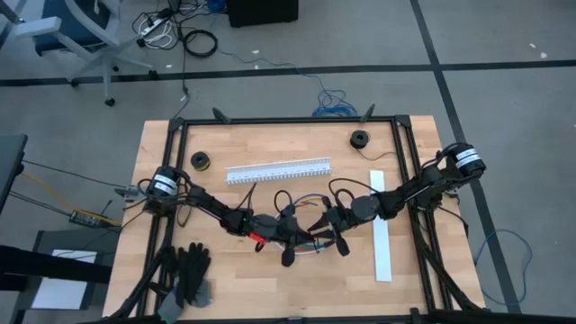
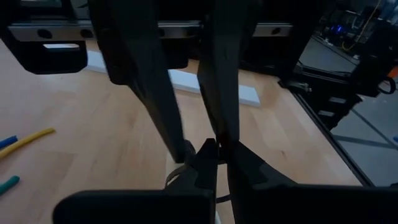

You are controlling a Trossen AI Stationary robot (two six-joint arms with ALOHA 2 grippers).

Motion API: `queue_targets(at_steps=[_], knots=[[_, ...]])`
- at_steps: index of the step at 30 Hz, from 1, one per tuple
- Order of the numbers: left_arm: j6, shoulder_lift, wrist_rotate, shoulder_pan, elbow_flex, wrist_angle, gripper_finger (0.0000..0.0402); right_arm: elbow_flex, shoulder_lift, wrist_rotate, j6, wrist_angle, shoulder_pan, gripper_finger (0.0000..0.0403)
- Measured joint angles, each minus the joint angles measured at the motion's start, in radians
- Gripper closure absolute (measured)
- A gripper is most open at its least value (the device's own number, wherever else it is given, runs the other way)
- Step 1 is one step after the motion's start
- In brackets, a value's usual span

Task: Ziptie cables
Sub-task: Insert zip tie on the cable wire

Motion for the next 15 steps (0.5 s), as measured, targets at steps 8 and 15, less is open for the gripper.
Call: queue_targets(at_steps=[8,15], knots=[[0.0,0.0,0.001,0.006,0.008,-0.008,0.0401,0.0,-0.001,-0.009,-0.021,-0.003,-0.01,0.0396],[0.0,0.001,0.003,0.006,0.01,-0.002,0.0401,0.0,-0.002,-0.021,-0.078,0.003,-0.01,0.0402]])
